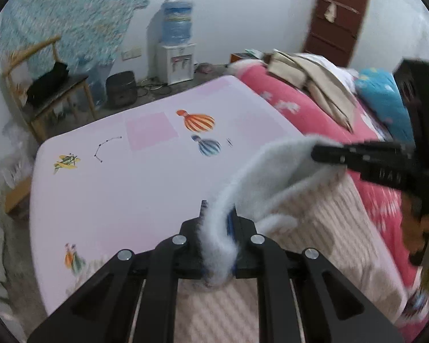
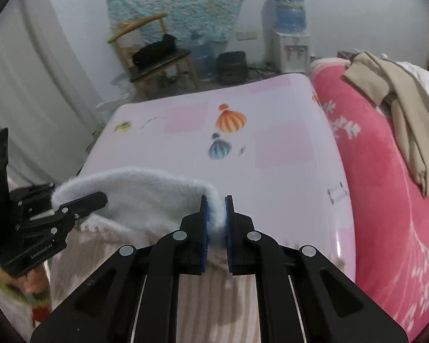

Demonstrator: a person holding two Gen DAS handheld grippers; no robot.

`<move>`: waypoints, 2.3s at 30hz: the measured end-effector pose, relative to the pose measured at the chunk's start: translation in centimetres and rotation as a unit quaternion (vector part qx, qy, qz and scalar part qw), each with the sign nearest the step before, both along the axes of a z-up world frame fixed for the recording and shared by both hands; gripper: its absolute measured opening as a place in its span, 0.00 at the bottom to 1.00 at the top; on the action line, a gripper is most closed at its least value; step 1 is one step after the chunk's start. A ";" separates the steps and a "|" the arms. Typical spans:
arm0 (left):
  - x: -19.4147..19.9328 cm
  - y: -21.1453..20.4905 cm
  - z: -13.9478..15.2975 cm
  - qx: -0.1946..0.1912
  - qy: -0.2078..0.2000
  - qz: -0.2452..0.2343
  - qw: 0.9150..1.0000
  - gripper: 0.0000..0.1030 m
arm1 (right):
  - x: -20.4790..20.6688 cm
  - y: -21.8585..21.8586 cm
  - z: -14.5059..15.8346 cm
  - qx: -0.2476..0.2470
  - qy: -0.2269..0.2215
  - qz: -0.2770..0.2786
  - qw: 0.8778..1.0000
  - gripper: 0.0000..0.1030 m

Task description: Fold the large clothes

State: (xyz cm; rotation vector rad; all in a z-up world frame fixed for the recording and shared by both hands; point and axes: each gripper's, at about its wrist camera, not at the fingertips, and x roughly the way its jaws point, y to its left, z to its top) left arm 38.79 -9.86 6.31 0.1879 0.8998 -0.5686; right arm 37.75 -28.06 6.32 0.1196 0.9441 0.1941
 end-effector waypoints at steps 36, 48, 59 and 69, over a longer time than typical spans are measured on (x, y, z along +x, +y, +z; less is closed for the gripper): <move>-3.2 5.2 -5.0 -0.098 0.098 0.008 0.990 0.45 | -5.2 3.1 -4.9 0.045 0.035 0.087 0.995 0.17; -0.3 3.8 -7.7 -0.008 0.055 0.012 0.998 0.33 | -2.0 1.6 -6.6 -0.058 0.052 0.013 0.997 0.12; -0.2 -1.2 -8.1 0.024 0.017 -0.049 0.998 0.33 | 0.6 4.9 -8.5 -0.004 0.063 0.065 0.996 0.24; -5.0 0.3 -8.6 0.041 0.013 -0.079 0.996 0.33 | -4.9 7.1 -8.2 -0.076 0.042 0.110 0.990 0.38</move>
